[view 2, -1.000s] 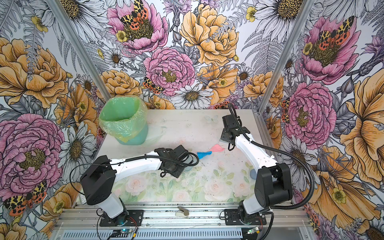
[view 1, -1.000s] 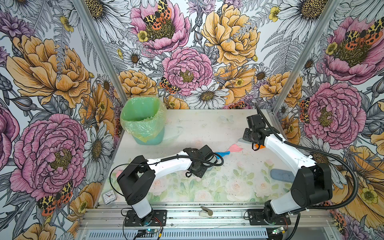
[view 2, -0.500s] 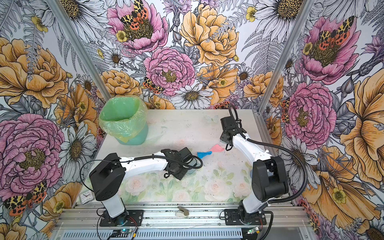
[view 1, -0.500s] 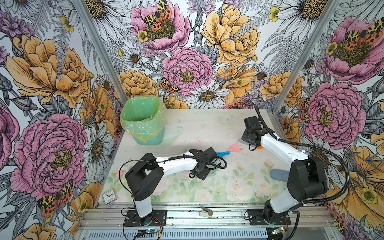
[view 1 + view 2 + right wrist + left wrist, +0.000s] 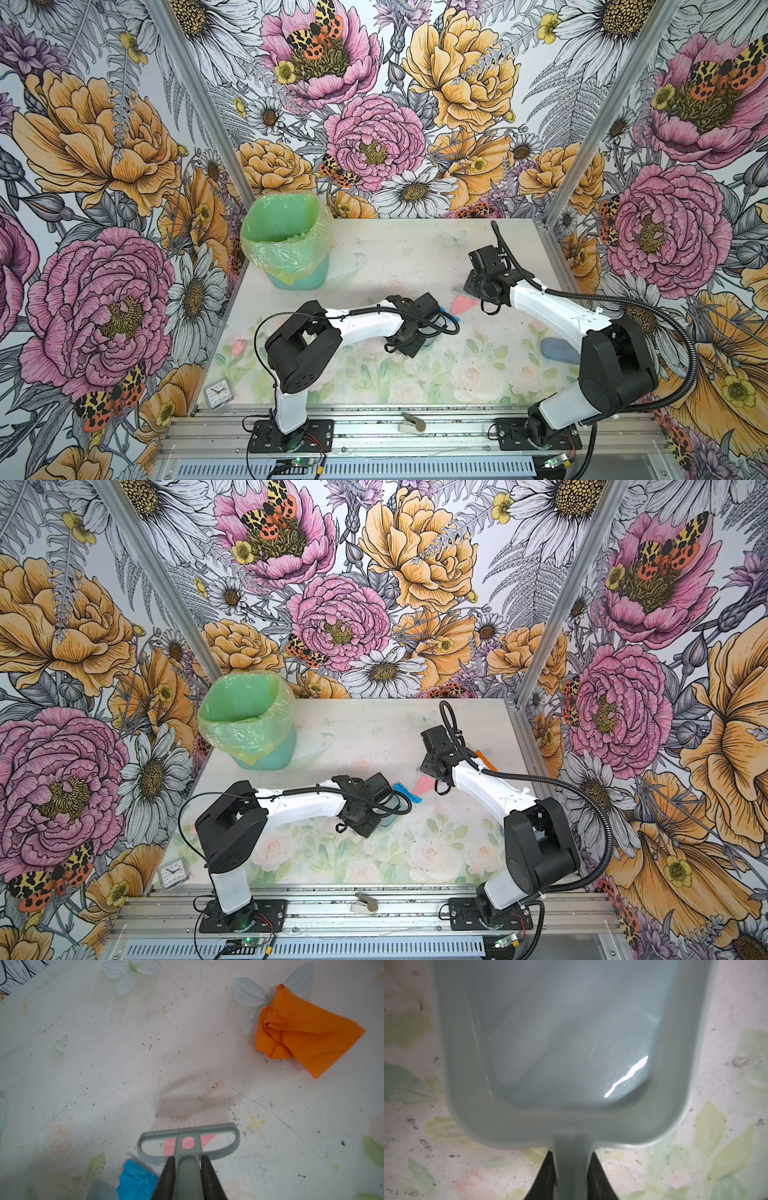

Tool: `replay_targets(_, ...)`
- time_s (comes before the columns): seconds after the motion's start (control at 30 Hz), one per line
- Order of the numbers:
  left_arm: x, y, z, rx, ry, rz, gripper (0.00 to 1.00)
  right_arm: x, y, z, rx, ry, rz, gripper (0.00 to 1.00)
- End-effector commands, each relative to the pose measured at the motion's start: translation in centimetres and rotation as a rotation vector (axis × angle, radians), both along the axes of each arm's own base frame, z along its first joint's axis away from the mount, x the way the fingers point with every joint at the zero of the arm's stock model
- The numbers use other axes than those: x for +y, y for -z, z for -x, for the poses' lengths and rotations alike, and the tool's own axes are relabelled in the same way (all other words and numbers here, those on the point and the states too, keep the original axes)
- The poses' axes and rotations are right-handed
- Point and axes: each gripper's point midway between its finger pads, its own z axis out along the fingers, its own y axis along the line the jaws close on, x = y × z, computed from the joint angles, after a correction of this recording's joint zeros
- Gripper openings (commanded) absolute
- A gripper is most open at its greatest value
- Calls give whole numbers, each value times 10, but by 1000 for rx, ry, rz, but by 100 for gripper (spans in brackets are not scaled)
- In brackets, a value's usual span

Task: Sweep away the paper scraps from the table
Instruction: 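Sweep the blue scrap with the right brush into the dustpan held by the left gripper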

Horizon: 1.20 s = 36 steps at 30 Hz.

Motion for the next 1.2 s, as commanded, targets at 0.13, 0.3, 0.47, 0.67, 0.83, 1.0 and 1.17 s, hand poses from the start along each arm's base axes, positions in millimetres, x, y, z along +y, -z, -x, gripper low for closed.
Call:
replay_targets(0.13, -17, -1, 1, 10, 37, 28, 5, 40, 1, 13, 19, -71, -89, 0)
replay_targets(0.3, -20, -1, 2, 11, 39, 30, 5, 57, -3, 7, -1, -115, -133, 0)
replay_targets(0.47, -19, -2, 3, 9, 40, 32, 5, 43, -27, -5, -82, -108, -81, 0)
replay_targets(0.67, -18, -1, 4, 10, 45, 28, 5, -2, -61, -16, -157, -44, -6, 0)
replay_targets(0.83, -20, -2, 4, 8, 48, 32, 5, -54, -75, -6, -149, 20, 146, 0)
replay_targets(1.0, -22, -2, 4, 13, 58, 35, 5, -78, -60, 11, -52, -5, 258, 0)
replay_targets(1.17, -23, -2, 5, 14, 61, 37, 5, -79, -42, 19, 4, -24, 262, 0)
